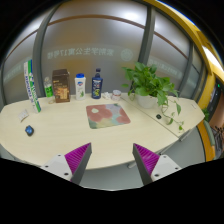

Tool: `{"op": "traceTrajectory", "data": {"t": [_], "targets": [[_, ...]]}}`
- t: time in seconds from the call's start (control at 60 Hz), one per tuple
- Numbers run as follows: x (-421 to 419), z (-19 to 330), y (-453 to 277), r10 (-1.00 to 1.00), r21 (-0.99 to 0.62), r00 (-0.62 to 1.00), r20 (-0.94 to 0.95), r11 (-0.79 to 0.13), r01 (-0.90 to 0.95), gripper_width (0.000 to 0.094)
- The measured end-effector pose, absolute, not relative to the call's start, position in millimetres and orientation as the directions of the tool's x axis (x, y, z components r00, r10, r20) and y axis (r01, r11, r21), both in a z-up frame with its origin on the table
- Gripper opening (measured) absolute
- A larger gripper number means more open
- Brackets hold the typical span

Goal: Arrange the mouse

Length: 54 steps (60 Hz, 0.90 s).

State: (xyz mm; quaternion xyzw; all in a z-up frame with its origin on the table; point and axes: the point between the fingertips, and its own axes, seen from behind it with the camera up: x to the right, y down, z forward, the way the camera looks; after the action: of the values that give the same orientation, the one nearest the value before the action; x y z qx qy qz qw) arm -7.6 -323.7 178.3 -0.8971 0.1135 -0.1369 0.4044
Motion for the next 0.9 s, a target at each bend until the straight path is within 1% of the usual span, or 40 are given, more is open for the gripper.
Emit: {"op": "traceTrajectory", "data": {"t": [0.083, 0.217, 0.3, 0.417, 0.517, 0.683, 0.8, 0.9], "targets": [[-10.6, 169.4, -328.6, -0.321, -0.745, 0.934, 0.159, -0.66, -0.101, 0.0851], [-34.2, 140.5, -340.9, -0.313, -0.718, 0.935, 0.169, -0.689, -0.101, 0.0857], [-66.7, 117.8, -347.3, -0.291, -0.694, 0.942, 0.166, -0.713, -0.097, 0.0852], [-138.5, 85.3, -338.6, -0.243, -0.672, 0.961, 0.135, -0.735, -0.091, 0.0851], [-216.0, 60.8, -315.3, -0.186, -0.659, 0.979, 0.081, -0.747, -0.087, 0.0851], [-334.0, 39.0, -246.0, -0.072, -0.699, 0.997, 0.013, -0.714, -0.043, 0.0855], [-388.5, 21.9, -197.3, -0.016, -0.714, 1.0, 0.003, -0.7, -0.009, 0.0851], [-413.0, 7.9, -161.3, 0.01, -0.723, 1.0, 0.027, -0.69, 0.027, 0.0851]]}}
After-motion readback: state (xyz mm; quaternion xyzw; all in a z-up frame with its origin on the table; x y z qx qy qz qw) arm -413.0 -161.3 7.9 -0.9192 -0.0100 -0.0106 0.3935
